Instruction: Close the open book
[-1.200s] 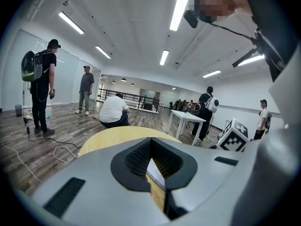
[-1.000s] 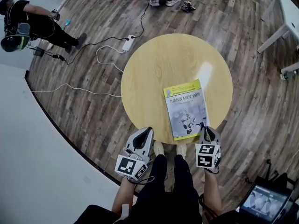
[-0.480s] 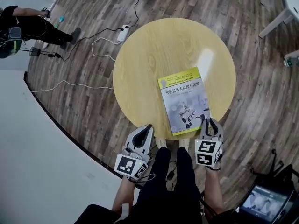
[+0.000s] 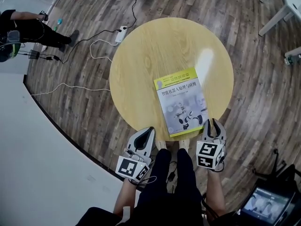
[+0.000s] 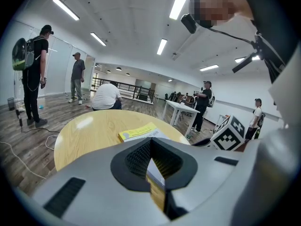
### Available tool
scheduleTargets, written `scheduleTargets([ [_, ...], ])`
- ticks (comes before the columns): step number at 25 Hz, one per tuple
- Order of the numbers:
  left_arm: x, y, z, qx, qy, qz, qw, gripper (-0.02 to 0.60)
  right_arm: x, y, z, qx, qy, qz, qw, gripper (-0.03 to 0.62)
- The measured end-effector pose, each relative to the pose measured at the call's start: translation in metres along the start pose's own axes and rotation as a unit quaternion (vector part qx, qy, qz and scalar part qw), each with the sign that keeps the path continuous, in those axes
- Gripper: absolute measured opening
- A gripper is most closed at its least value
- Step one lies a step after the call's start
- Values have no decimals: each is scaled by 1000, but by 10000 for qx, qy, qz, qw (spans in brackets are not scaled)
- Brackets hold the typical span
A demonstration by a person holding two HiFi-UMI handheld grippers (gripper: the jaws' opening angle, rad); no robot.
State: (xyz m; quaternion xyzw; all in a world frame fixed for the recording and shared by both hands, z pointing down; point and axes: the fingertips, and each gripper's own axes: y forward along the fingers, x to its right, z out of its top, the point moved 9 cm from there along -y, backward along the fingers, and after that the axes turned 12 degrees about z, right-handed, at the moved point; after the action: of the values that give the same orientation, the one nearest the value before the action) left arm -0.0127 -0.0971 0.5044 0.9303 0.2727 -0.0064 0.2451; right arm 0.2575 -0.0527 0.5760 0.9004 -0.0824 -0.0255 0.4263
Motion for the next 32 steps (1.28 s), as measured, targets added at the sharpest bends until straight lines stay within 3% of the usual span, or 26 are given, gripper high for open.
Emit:
scheduleTargets([
  [5, 1, 1, 2, 68, -45, 54, 10000, -3, 3, -7, 8, 217, 117, 168, 9996, 58],
  [11, 8, -24, 53, 613, 231, 120, 9978, -3, 8, -72, 62, 1117, 134, -62, 9936, 57],
  [14, 9, -40, 83, 1036, 291, 123, 9941, -3, 6, -106, 96, 1737, 147, 62, 9847, 55],
  [18, 12, -89, 121, 1342, 414, 51, 9901, -3, -44, -171, 137, 2342, -26, 507, 9709, 55],
  [21, 4, -112, 154, 1811, 561, 256, 9815, -3, -72, -202, 168, 2879, -258, 915, 9529, 55],
  [24, -4, -147, 170, 2057, 622, 276, 9762, -3, -108, -235, 174, 3354, -150, 1610, 9281, 55],
  [26, -9, -165, 172, 2191, 628, 241, 9734, -3, -136, -251, 174, 3590, -187, 1838, 9148, 28],
  [32, -2, -180, 179, 2397, 688, 52, 9684, -3, -161, -264, 177, 3595, -411, 1757, 9155, 5],
])
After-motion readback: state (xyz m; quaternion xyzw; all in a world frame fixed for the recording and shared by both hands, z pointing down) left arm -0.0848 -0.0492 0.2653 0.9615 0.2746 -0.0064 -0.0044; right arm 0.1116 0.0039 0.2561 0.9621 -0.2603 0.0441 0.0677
